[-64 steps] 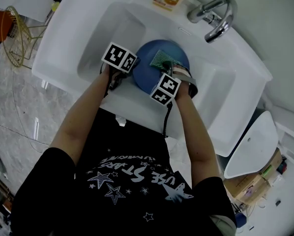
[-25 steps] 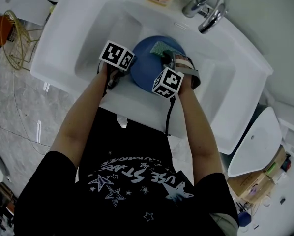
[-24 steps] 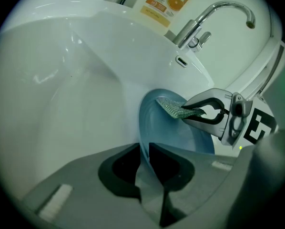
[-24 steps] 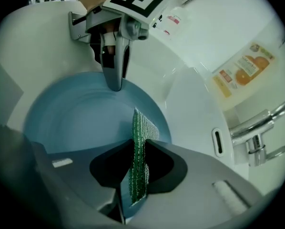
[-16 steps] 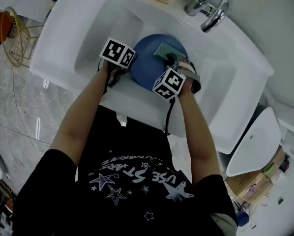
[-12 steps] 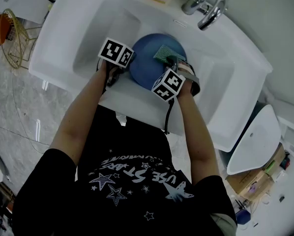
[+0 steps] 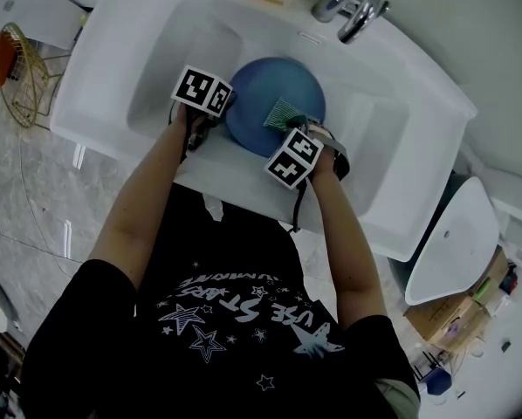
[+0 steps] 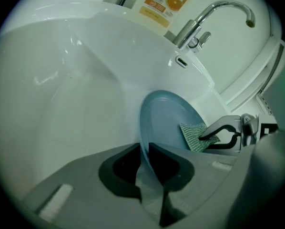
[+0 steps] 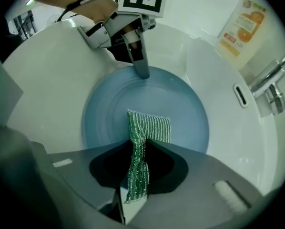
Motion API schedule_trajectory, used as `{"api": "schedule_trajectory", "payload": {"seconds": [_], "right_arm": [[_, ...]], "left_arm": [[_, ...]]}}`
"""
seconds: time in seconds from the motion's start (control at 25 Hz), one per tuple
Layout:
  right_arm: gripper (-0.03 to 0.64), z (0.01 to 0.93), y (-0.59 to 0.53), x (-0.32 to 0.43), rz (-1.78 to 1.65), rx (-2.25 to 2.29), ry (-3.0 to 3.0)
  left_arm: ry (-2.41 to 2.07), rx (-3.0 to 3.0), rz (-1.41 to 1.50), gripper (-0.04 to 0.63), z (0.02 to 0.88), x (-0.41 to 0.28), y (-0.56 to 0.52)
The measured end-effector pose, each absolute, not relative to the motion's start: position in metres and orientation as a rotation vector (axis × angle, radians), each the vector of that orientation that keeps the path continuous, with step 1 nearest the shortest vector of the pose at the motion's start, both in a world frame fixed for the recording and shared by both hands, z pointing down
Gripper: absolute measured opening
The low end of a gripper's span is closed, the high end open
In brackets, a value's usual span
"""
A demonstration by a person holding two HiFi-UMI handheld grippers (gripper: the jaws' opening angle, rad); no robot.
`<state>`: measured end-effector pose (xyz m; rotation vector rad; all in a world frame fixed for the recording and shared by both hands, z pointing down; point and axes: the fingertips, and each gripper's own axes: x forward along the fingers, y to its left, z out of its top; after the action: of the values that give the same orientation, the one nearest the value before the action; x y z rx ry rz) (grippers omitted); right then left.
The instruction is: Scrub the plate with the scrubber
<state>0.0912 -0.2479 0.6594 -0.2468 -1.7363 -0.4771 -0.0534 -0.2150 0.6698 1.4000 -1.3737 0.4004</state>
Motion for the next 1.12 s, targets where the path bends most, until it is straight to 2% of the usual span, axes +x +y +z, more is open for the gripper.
{"api": "schedule_trajectory", "payload": {"seconds": [0.6, 0.92, 1.0, 1.12], "right_arm": [[0.11, 0.649, -0.196, 0.092, -0.286, -0.441, -1.717], [0.104, 0.617, -0.219, 0.078, -0.28, -0.304, -1.864], [0.103, 0.609, -0.225, 0.078, -0.271, -0.255, -1.877], [0.101, 0.593, -0.231, 0.073, -0.249, -0.158, -1.91]], "left_arm": [[-1.395, 1.387, 0.427, 0.064, 0.668, -0.054, -0.215], [-1.373, 1.393, 0.413, 0.072, 0.67, -0.052, -0.214], [-1.342, 1.417, 0.392, 0.111, 0.668, -0.047, -0.214], [-1.31, 1.457, 0.356, 0.216, 0.662, -0.044, -0.215]]}}
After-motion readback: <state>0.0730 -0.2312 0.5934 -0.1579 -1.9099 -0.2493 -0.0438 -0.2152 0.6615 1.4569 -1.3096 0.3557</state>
